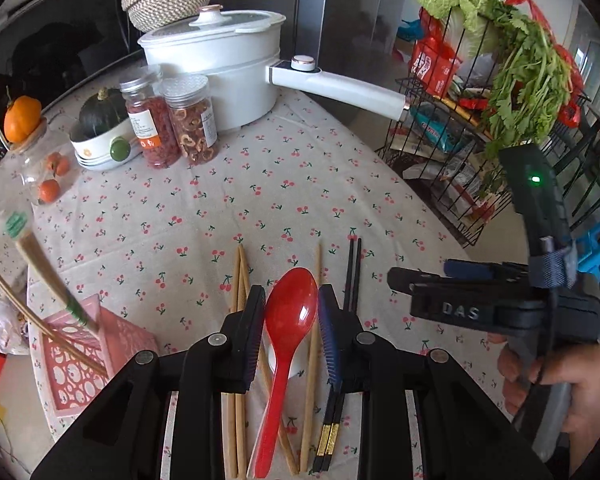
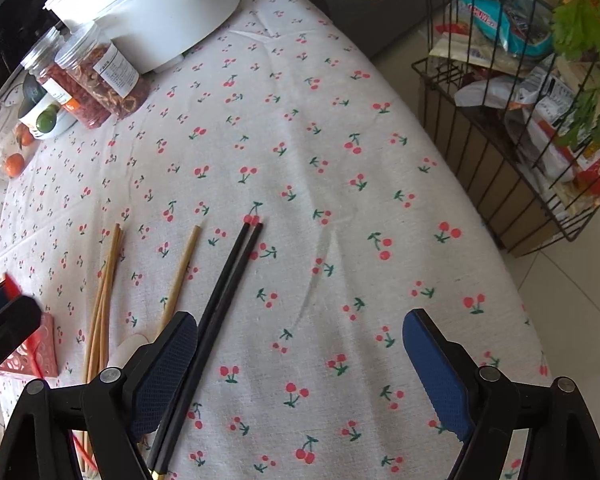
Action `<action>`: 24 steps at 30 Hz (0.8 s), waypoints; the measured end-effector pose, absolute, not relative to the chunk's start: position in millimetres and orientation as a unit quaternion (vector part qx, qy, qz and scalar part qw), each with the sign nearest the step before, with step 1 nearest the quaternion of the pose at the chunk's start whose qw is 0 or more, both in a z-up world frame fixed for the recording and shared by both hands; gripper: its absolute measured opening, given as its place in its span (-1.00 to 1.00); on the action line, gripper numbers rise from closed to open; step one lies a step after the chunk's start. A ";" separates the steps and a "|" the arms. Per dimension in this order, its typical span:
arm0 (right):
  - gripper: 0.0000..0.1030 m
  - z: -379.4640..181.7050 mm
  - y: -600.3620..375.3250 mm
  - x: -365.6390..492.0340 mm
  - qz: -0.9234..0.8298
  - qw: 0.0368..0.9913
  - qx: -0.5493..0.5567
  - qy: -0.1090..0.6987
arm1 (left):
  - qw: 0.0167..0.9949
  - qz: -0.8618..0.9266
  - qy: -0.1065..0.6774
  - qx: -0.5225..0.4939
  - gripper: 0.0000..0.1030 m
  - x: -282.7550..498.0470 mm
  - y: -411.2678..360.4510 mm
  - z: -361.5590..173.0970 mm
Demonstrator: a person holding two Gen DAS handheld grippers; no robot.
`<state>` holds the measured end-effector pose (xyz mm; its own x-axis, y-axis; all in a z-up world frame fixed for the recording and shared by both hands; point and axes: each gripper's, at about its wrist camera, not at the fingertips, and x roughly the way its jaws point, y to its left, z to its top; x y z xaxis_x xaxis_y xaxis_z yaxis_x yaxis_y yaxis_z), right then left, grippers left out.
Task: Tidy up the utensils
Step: 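Grasp and lift the red spoon with the left tool while the right tool grasps a black chopstick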
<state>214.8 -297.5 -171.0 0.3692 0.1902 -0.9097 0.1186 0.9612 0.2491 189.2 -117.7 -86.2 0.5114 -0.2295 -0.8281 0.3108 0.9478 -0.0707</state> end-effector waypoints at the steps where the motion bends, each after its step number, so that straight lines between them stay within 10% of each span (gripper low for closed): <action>1: 0.47 -175.0 -293.9 217.0 0.024 0.812 0.141 0.566 | 0.870 -0.158 0.465 0.041 -0.45 181.4 -111.7 -82.2; 8: -0.30 -200.4 -271.3 231.9 0.029 0.790 0.149 0.594 | 0.882 -0.165 0.441 0.001 -0.45 139.6 -65.8 -64.6; 24: -0.55 -203.9 -221.9 240.6 -0.034 0.790 0.022 0.612 | 0.891 -0.150 0.427 -0.045 -0.45 118.1 -0.2 -57.8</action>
<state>240.6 -221.9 -203.9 0.2481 -0.0262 -0.9684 0.0808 0.9967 -0.0063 118.1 -0.2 -57.8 0.5900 -0.3052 -0.7475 0.2288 0.9510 -0.2077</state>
